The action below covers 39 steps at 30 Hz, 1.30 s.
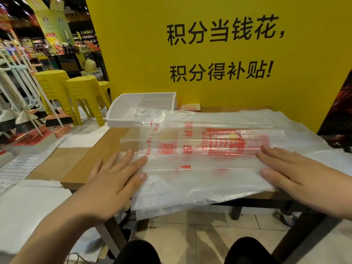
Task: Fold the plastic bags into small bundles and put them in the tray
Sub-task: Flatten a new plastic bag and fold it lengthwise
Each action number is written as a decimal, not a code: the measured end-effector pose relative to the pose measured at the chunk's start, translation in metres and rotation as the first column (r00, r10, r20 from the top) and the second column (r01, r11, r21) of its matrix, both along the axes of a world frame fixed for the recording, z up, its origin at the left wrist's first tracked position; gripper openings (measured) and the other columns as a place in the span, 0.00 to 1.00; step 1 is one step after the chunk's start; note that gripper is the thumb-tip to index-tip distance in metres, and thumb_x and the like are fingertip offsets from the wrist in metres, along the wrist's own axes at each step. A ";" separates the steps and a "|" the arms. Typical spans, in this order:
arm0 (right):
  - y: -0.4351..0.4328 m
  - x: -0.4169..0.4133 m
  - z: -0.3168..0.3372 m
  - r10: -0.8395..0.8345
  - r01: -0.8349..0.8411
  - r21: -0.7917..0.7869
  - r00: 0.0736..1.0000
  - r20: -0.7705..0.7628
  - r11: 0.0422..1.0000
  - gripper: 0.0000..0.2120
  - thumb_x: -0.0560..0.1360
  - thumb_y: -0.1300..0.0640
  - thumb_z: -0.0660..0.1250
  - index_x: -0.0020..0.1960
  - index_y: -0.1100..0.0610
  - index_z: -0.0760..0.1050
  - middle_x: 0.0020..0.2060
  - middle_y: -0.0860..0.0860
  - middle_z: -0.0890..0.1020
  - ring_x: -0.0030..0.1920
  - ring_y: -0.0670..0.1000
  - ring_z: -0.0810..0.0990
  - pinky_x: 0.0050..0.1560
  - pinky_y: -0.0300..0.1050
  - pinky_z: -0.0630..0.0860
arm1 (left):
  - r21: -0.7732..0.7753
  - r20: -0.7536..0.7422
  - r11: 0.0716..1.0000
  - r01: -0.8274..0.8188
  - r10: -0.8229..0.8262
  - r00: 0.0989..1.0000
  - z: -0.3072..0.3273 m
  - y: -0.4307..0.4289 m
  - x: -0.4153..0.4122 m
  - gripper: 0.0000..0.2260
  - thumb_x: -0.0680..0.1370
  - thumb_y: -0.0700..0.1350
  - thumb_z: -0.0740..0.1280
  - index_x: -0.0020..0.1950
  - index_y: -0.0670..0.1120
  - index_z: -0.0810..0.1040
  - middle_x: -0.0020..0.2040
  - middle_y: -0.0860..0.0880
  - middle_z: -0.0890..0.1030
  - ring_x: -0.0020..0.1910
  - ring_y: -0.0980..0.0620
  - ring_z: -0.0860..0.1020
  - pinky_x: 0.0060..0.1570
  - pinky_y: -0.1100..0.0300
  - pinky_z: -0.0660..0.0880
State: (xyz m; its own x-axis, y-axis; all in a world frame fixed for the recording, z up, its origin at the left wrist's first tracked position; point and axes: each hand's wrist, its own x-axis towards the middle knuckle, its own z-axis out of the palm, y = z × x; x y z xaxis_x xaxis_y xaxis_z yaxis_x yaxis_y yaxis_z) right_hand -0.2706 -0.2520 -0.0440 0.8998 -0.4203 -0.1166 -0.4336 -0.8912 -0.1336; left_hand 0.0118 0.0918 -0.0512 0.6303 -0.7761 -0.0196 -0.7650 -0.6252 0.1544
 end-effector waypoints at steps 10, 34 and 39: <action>0.060 0.064 0.023 0.315 -0.276 -0.224 0.934 0.167 0.935 0.23 0.76 0.42 0.51 0.69 0.40 0.65 0.60 0.38 0.76 0.56 0.45 0.75 0.55 0.46 0.75 | 0.000 0.155 0.954 0.300 -0.296 0.943 0.030 -0.048 -0.010 0.24 0.81 0.48 0.59 0.77 0.60 0.63 0.74 0.60 0.68 0.73 0.57 0.65 0.73 0.55 0.63; 0.025 0.112 0.047 0.179 -0.177 -0.026 0.972 0.152 0.984 0.15 0.80 0.38 0.58 0.64 0.40 0.69 0.50 0.39 0.79 0.47 0.42 0.76 0.47 0.43 0.71 | -0.029 -0.003 0.985 0.172 -0.172 0.985 0.059 -0.073 0.025 0.10 0.84 0.53 0.59 0.64 0.59 0.73 0.47 0.61 0.76 0.43 0.59 0.76 0.42 0.63 0.69; 0.031 0.111 0.028 0.206 -0.149 -0.303 0.965 0.165 0.941 0.20 0.81 0.39 0.55 0.71 0.39 0.63 0.58 0.42 0.74 0.55 0.49 0.77 0.53 0.48 0.75 | -0.070 0.207 0.975 0.213 -0.195 0.959 0.035 -0.068 0.025 0.17 0.83 0.51 0.59 0.73 0.58 0.69 0.68 0.56 0.71 0.68 0.53 0.68 0.65 0.56 0.66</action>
State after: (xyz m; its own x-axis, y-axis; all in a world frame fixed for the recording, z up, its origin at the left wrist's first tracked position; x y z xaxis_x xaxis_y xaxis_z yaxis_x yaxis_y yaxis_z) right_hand -0.1597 -0.2212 -0.0162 0.9561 -0.2415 0.1662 -0.2563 -0.9638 0.0736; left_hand 0.0364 0.0242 -0.0158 0.4427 -0.8812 0.1661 -0.8957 -0.4432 0.0360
